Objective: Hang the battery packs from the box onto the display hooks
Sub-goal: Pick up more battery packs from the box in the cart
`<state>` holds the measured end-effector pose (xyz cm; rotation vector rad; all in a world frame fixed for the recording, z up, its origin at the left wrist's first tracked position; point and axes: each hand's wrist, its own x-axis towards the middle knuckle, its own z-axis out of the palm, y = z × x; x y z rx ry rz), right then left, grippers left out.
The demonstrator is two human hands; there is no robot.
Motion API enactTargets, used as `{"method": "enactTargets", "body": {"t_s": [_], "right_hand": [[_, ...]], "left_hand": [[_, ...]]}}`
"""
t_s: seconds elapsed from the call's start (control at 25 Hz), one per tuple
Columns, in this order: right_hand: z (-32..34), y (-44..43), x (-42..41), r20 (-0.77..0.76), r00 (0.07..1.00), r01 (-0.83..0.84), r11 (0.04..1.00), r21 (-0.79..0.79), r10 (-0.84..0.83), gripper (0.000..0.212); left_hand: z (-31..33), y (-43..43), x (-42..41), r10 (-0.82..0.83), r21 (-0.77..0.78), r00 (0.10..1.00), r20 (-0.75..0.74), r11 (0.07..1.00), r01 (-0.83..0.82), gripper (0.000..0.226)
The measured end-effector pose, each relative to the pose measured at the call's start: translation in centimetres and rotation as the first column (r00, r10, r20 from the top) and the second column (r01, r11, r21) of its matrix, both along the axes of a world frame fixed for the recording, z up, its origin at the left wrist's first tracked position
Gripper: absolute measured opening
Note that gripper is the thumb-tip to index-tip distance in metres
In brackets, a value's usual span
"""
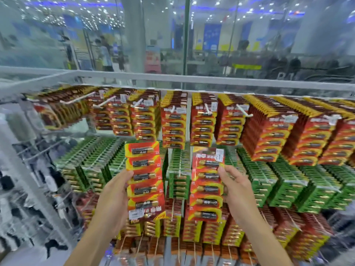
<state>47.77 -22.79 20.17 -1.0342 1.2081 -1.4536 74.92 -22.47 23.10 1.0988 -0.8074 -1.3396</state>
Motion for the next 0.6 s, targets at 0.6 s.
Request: {"method": "enactTargets", "body": {"t_s": [0.6], "right_hand": [[7.2, -4.5, -0.6, -0.085, 0.989, 0.111, 0.983, -0.148, -0.124, 0.048]], "left_hand": [[2.3, -4.8, -1.8, -0.056, -0.047, 0.998, 0.008, 0.997, 0.056, 0.026]]}}
